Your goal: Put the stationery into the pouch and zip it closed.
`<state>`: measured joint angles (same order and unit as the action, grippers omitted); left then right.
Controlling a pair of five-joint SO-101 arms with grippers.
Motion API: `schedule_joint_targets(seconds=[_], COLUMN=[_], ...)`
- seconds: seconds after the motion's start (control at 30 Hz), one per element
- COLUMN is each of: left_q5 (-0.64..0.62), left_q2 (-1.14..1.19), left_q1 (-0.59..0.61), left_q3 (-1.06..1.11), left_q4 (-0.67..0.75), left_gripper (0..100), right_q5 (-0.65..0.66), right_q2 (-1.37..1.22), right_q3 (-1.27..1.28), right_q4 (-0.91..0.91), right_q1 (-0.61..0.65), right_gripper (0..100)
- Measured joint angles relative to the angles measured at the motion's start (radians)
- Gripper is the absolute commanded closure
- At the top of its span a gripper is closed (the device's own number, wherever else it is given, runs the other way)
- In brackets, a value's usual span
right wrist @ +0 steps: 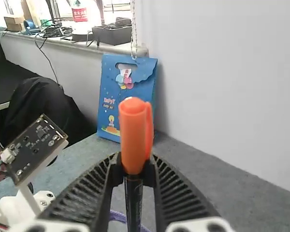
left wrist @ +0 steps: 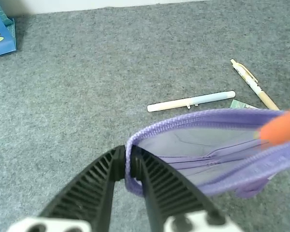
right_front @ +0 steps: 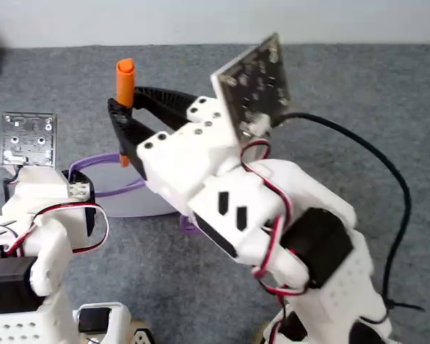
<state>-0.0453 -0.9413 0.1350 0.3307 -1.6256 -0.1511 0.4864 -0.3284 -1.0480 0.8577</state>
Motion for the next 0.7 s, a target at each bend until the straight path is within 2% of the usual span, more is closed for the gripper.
schedule_joint_targets(seconds=[0.27, 0.47, 0.7], left_q5=[0.0, 0.0, 0.0], left_q2=[0.0, 0.0, 0.0], left_q1=[0.0, 0.0, 0.0], left_q3=[0.0, 0.0, 0.002], left_q4=[0.0, 0.0, 0.0], left_gripper=[99, 99, 99], right_q5=[-0.043, -0.043, -0.017], right_q2=[-0.084, -0.124, -0.127], right_q3=[0.0, 0.0, 0.0], right_q4=[-0.044, -0.044, -0.044], right_q1=[0.006, 0.006, 0.006], right_gripper=[97.4, 76.0, 83.8])
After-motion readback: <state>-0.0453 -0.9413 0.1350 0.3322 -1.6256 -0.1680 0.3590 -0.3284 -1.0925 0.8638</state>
